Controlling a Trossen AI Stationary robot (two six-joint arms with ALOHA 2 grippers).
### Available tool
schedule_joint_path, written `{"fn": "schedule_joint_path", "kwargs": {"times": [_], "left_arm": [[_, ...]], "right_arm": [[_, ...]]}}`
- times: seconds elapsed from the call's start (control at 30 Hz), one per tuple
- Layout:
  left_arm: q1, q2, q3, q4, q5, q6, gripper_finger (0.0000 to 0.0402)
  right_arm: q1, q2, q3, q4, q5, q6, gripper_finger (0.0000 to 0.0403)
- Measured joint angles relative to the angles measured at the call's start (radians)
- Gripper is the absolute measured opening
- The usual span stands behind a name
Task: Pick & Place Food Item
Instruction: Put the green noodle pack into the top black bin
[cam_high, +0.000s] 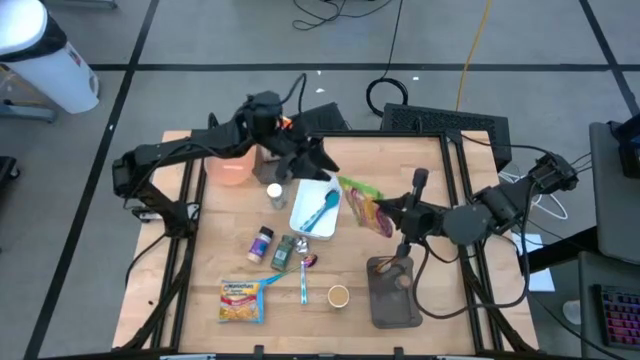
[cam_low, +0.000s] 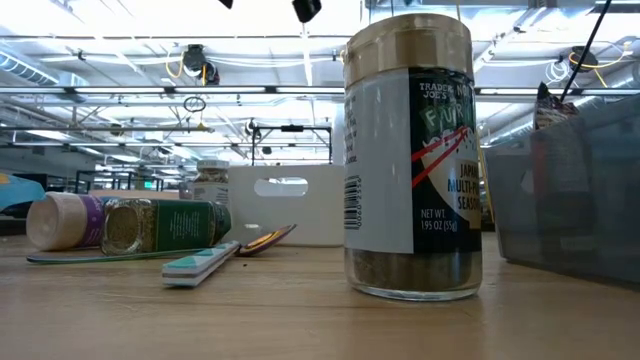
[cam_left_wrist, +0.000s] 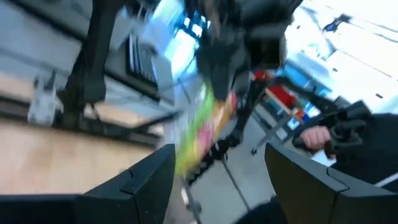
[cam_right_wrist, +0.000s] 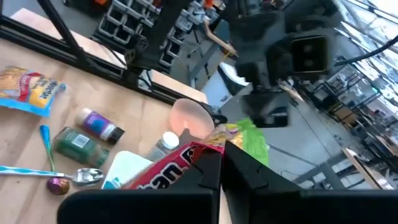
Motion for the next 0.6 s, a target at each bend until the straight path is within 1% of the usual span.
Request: {"fn": "schedule_joint_path", "kwargs": {"times": [0.1, 0.17, 0.37, 0.47, 0.6], "left_arm": [[0.009, 0.002, 0.000, 0.047, -0.003, -0.022, 0.0255], [0.011, 0.002, 0.000, 0.046, -0.030, -0.003, 0.0255], [0.005, 0.003, 0.001, 0.034, -0.072, -0.016, 0.0255], [-0.010, 0.018, 0.001, 0.026, -0.071, -0.028, 0.0255], [-0.042, 0.039, 0.014, 0.024, -0.062, -0.043, 0.0255]], "right_arm": [[0.000, 0.001, 0.000, 0.009, -0.003, -0.018, 0.0000], [0.000, 0.001, 0.000, 0.016, -0.006, -0.028, 0.0000], [-0.006, 0.006, 0.000, 0.049, -0.079, -0.060, 0.0000], [-0.022, 0.016, 0.000, 0.073, -0.121, -0.092, 0.0000], [-0.060, 0.022, -0.002, 0.085, -0.184, -0.094, 0.0000]]}}
